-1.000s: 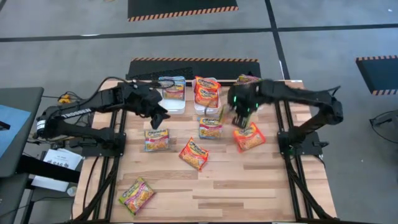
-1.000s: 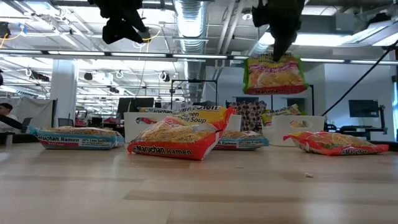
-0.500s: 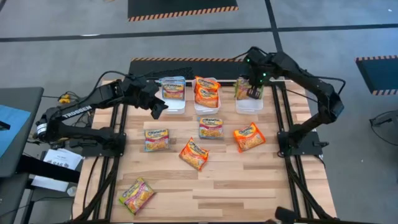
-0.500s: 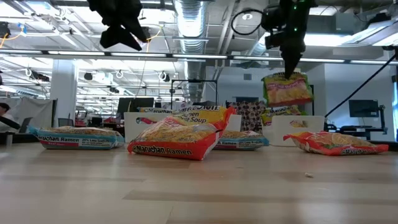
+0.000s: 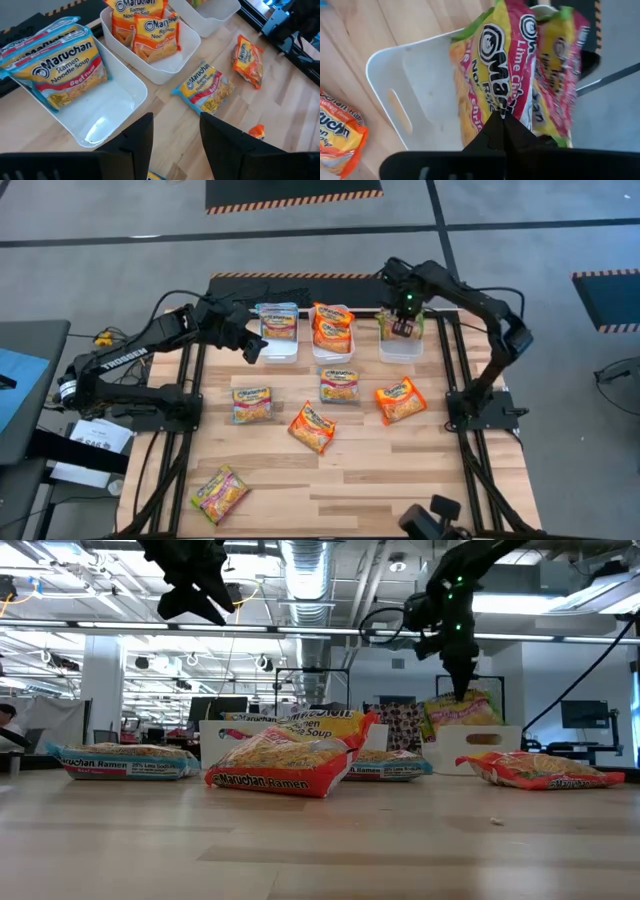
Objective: Sort Maruchan noodles
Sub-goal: Put the green noodle pack into the right white bin, then put the orange noodle pack into the middle white bin
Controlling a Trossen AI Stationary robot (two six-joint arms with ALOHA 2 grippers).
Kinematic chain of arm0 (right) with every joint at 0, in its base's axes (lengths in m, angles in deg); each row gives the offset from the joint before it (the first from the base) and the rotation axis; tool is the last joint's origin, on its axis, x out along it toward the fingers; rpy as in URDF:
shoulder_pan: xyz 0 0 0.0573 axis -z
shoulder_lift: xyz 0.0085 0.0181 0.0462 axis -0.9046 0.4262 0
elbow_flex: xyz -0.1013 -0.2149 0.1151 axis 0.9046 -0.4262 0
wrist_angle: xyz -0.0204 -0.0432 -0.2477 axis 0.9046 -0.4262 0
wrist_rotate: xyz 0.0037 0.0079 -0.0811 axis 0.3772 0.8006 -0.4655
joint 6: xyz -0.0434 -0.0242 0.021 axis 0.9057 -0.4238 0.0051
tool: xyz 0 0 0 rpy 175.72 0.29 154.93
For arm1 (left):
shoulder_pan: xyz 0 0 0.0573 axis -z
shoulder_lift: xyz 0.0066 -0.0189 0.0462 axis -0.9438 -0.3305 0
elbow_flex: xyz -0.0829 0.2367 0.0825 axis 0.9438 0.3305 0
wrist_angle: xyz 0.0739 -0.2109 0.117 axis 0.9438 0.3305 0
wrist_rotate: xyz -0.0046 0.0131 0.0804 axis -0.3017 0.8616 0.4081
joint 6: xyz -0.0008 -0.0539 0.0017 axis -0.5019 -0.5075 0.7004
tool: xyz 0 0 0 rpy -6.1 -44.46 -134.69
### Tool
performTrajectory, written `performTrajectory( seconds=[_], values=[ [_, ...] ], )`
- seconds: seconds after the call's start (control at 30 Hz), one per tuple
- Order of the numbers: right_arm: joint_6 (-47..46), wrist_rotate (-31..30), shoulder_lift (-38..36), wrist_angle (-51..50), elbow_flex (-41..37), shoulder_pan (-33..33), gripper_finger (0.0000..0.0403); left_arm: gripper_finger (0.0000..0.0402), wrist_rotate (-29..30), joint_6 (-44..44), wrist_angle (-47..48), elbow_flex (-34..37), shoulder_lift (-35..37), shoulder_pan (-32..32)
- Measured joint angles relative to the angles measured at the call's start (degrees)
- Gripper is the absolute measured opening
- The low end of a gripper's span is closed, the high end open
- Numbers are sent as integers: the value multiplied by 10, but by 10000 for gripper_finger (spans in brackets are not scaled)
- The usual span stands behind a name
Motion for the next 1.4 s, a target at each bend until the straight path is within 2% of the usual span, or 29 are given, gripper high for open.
performTrajectory(
  seconds=[0.4, 0.6, 0.8, 1.03, 1.23, 1.4],
  values=[
    [-2, -5, 48, 7, 0, -5, 0, 148, 3, -21, 0, 0, 0, 0],
    [-2, -13, 59, -7, 0, -2, 15, 148, 3, -22, 0, 0, 0, 0],
    [-1, -14, 59, -10, 0, 0, 50, 148, 7, -21, 0, 0, 0, 0],
    [-13, -16, 59, -8, 0, 2, 109, 148, 45, -21, 6, 5, -4, 1],
    [-20, -16, 59, -35, 3, 0, 156, 148, 45, -22, 5, 6, -17, 2],
    [-46, -16, 59, -65, 31, -4, 175, 148, 23, -34, 1, 6, -24, 1]
  ],
)
